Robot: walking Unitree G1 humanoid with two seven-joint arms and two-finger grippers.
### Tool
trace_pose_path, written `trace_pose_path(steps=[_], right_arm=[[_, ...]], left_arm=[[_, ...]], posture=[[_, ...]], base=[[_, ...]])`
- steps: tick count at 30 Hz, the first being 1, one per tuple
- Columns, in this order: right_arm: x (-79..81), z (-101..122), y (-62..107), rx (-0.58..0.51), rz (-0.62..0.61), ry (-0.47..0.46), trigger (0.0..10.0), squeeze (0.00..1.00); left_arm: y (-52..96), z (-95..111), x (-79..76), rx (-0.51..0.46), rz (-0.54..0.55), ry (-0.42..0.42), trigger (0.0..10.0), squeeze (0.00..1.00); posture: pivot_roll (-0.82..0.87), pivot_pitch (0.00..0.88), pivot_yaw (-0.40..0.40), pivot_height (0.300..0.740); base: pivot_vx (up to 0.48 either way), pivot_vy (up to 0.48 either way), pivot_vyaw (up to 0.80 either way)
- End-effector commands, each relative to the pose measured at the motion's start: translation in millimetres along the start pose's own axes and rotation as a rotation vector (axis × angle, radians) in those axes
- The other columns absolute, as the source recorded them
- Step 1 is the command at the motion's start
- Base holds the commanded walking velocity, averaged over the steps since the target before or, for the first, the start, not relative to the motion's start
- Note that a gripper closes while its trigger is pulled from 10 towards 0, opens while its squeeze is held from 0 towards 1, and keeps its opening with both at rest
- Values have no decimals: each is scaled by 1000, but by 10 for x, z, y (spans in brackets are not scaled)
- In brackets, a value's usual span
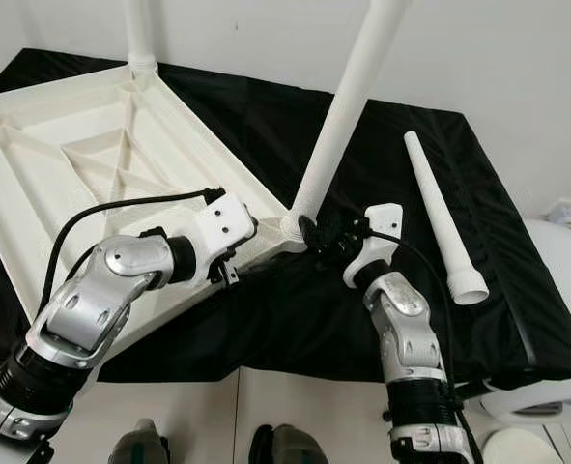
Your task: Building children table
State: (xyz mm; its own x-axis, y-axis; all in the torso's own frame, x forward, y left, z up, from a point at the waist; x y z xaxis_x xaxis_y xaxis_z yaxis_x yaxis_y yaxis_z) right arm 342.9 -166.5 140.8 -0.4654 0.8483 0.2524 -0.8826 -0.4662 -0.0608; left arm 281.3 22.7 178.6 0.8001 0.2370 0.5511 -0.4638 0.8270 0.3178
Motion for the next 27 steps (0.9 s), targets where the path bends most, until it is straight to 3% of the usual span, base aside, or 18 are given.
trace_pose_path(steps=[1, 13, 25, 26, 27], right_arm=[[-35, 60, -2, 11, 59, -12, 10000, 0], [-31, 109, -201, 220, 360, 66, 10000, 0], [-70, 273, -373, 229, 389, 112, 10000, 0], [-77, 278, -382, 234, 396, 111, 9647, 0], [-80, 281, -386, 237, 405, 107, 1961, 0]], left_arm=[[-8, 49, -95, -23, -43, 9, 10000, 0], [35, 90, -264, -35, -75, 25, 10000, 0], [60, 98, -329, -23, -55, 53, 10000, 0], [68, 99, -330, -21, -51, 56, 10000, 0], [77, 100, -329, -19, -47, 58, 10000, 0]], posture=[[57, 80, -125, 740], [86, 94, -157, 740], [101, 121, -184, 740], [103, 125, -188, 740], [104, 128, -189, 740]], base=[[0, 0, 0], [0, 0, 0], [0, 0, 0], [0, 0, 0], [0, 0, 0]])
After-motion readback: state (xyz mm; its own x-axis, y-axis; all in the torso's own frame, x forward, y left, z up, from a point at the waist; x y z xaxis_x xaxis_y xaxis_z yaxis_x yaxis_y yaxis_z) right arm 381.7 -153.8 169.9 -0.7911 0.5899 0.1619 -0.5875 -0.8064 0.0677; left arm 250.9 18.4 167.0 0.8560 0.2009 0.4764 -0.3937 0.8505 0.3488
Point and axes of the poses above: a point about 5 cm out from each wrist's last joint towards the gripper, its own y axis pointing back from the gripper into the wrist, its own z axis along the axis of the wrist's last joint, x = y × z, the point moved 4 cm from there along -y, pointing out of the wrist towards the gripper, and after that the axes turned 14 degrees about -y, right-handed, at the moved point
